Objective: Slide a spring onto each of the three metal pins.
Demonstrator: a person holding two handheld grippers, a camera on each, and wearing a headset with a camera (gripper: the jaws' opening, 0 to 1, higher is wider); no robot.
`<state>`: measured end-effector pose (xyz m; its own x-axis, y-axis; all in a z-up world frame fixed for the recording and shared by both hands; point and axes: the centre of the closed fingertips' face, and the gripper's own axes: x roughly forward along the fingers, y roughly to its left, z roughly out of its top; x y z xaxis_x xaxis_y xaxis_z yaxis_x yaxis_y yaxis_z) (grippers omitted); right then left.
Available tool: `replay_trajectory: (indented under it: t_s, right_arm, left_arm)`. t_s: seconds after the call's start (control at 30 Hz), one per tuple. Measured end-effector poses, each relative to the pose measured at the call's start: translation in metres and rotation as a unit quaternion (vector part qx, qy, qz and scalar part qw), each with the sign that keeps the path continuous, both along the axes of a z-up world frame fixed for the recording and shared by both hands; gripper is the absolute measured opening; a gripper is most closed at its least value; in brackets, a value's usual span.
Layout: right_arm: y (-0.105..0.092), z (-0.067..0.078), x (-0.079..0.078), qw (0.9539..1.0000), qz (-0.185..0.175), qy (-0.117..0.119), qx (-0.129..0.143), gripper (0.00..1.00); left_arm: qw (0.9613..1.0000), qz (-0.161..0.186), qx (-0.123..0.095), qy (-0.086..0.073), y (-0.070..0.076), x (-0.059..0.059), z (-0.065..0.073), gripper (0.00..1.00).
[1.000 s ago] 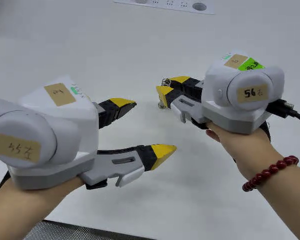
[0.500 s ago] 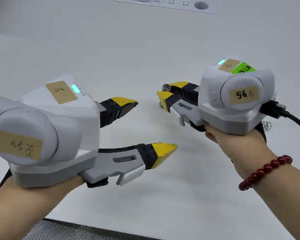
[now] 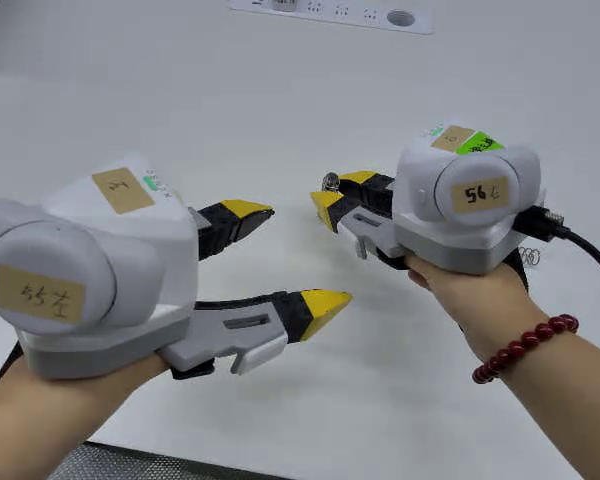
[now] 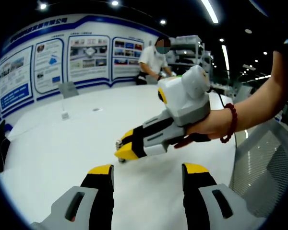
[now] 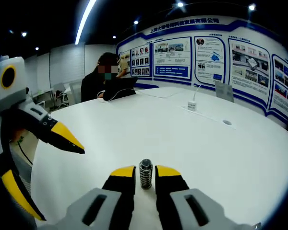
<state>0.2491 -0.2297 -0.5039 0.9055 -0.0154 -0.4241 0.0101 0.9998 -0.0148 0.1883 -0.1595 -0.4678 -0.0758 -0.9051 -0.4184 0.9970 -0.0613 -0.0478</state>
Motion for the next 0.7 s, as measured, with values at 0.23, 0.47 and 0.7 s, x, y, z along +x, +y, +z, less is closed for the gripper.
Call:
replay_trajectory:
  t_s: [0.23,0.47,0.7]
  right_arm:
    - [0.004,0.017,-0.004,0.9998,0.005,-0.016,0.010,0.23]
    - [0.008,0.033,-0.015,0.9996,0.011,-0.024,0.008,0.27]
    - [0.003,0.048,-0.027,0.9991,0.000,-0.035,0.022,0.35]
  left_arm:
    - [1.0000,0.000,0.000,-0.006,0.000,0.001,0.000,0.58]
    - [0.9999,-0.006,-0.001,-0.013,-0.002,-0.001,0.002,0.59]
    - [0.9997,-0.013,0.001,-0.023,-0.005,-0.004,0.004,0.59]
